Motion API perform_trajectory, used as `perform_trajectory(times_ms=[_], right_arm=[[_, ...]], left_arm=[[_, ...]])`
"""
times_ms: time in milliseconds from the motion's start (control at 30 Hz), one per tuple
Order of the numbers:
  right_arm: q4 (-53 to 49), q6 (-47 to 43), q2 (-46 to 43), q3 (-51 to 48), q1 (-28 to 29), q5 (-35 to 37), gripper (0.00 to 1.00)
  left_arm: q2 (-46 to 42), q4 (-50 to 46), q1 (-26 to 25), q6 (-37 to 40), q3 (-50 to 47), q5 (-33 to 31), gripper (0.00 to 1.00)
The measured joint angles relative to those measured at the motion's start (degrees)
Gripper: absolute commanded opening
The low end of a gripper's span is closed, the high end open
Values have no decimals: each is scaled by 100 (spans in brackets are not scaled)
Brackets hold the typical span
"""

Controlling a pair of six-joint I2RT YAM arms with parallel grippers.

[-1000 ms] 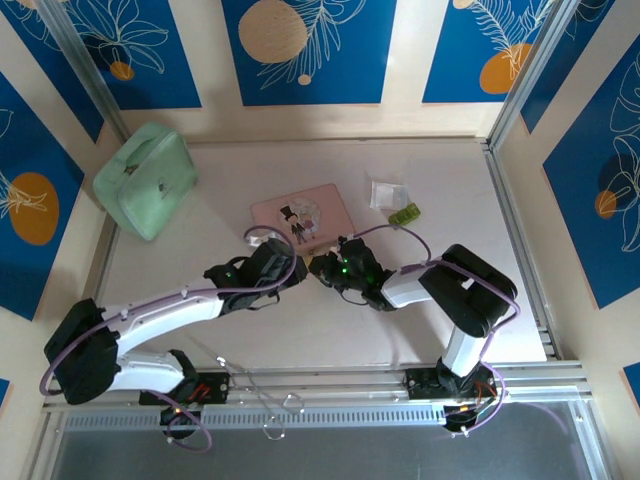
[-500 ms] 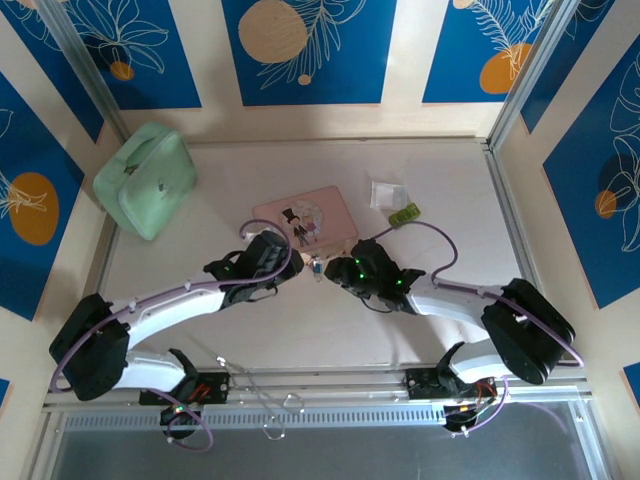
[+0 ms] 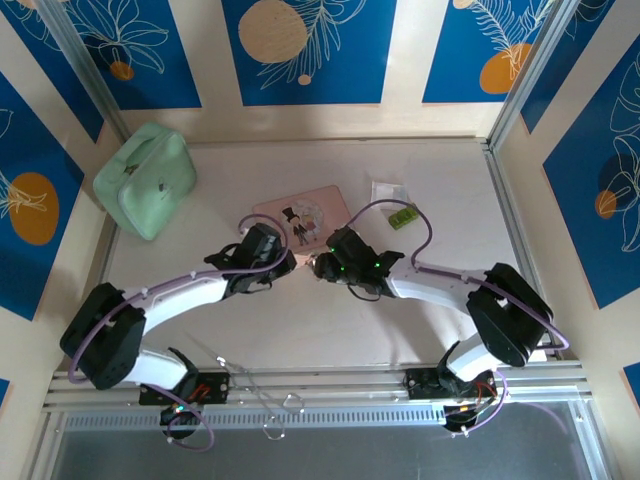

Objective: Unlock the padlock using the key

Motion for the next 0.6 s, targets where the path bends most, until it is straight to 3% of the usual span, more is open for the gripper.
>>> perform_trajectory(times_ms=[467,600], right_arm=[[-13,-151,118,-2,7,-72,35],[-13,-114,118,-2,22,-79,44]], left_arm=[[291,-479,293,1346,693,315,22],[275,-592,389,1578,739,315,23]])
